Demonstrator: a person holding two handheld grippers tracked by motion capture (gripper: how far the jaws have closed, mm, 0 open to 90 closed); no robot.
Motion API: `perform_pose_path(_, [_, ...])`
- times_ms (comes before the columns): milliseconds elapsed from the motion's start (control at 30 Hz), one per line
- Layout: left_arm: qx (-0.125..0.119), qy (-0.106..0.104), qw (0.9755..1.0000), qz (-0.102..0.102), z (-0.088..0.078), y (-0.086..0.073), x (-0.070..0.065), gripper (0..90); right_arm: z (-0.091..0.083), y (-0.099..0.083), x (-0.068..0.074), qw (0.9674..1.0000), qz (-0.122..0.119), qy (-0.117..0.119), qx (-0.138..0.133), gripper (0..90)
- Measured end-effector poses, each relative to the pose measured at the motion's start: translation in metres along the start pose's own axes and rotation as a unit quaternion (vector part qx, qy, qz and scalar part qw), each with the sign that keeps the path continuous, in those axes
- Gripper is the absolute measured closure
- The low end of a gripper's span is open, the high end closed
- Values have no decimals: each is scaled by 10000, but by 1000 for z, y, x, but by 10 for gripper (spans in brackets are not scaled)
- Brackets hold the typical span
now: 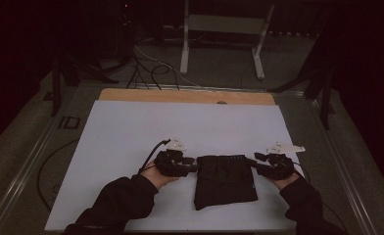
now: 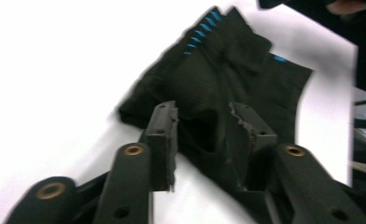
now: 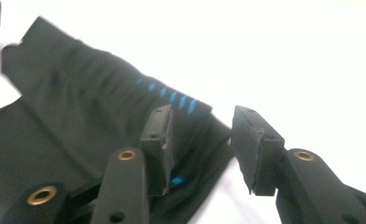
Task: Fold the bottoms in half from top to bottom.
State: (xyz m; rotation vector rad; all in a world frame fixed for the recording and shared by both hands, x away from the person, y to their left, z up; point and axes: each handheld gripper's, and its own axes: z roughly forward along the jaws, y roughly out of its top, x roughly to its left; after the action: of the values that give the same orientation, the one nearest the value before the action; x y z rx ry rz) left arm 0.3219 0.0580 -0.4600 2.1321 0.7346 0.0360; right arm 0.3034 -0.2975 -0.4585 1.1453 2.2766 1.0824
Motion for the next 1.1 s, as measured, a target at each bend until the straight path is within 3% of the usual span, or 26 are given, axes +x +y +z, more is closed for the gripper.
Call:
perform_pose_path(67, [6,60,10000,-4,1,0,3,741,0,2,-2,10000,-27,-40,6,653])
perform_pose_path(133, [25,245,9997,-70,6,-1,10,803,5,6,-7,9998,-106,-141,51,747])
perform_pose_path(300, [197,322,9992,-158,24,-2,17,894,22,8,-17,9993,-192,-202,253,897])
perform_pose_path(400, [269,297,9991,-162,35,-1,19,897,38,7,-25,9987,-239,-188,415,900])
perform_pose_path(533, [222,206,9994,-187,47,2,20,898,56,4,-33,9984,-73,-83,561,900])
perform_pose_path(733, [241,89,9993,-284,57,2,22,898,73,-1,-33,9974,59,159,700,900])
perform_pose_path(900, [219,-2,9993,-291,58,1,20,898,74,-2,-30,9973,117,299,667,900])
perform_pose_path(933, [205,-96,9993,-311,57,1,18,898,69,-1,-26,9974,126,454,542,900])
perform_pose_path(1000, [198,-164,9992,-310,56,0,16,898,67,0,-22,9967,169,582,539,900])
perform_pose_path(1100, [202,-239,9991,-275,55,0,14,898,65,0,-19,9963,117,658,545,900])
